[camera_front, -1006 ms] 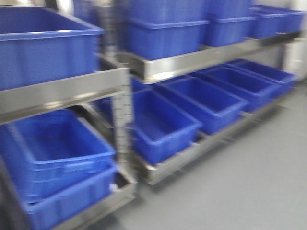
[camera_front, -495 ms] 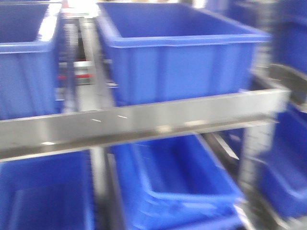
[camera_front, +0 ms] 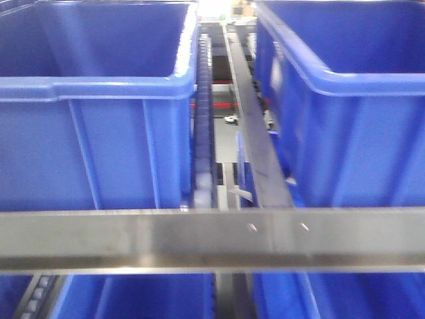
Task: Pick and sort blue part to right shelf
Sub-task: 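Move the left gripper with its blue part over an open blue bin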
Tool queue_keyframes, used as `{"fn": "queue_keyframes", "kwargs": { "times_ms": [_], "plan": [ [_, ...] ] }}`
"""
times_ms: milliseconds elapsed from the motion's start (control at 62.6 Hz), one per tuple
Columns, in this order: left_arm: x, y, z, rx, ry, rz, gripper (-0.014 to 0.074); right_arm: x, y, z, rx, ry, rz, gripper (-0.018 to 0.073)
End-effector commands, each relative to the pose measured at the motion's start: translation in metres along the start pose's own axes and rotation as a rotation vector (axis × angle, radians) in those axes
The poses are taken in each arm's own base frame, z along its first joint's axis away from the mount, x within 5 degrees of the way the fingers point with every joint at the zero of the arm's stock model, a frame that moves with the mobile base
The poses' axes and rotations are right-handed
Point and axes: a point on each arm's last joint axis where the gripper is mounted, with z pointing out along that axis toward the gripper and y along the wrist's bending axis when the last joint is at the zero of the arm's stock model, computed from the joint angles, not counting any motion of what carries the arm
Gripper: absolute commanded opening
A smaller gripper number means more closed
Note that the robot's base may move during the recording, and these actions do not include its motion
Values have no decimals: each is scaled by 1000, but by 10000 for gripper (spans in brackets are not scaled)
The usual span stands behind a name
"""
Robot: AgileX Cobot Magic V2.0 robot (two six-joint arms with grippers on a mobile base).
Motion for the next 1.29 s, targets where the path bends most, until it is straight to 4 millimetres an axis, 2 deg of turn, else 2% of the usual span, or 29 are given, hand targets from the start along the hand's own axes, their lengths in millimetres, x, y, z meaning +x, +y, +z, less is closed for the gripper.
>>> {"fn": "queue_keyframes", "kwargs": {
  "times_ms": [0,1278],
  "plan": [
    [-15,0,-8,18,-126,-8,315,-17,0,-7,-5,-131,-12,264],
    [-15,-1,-8,30,-123,-22,315,-18,0,-7,-7,-144,-12,264]
  ]
}}
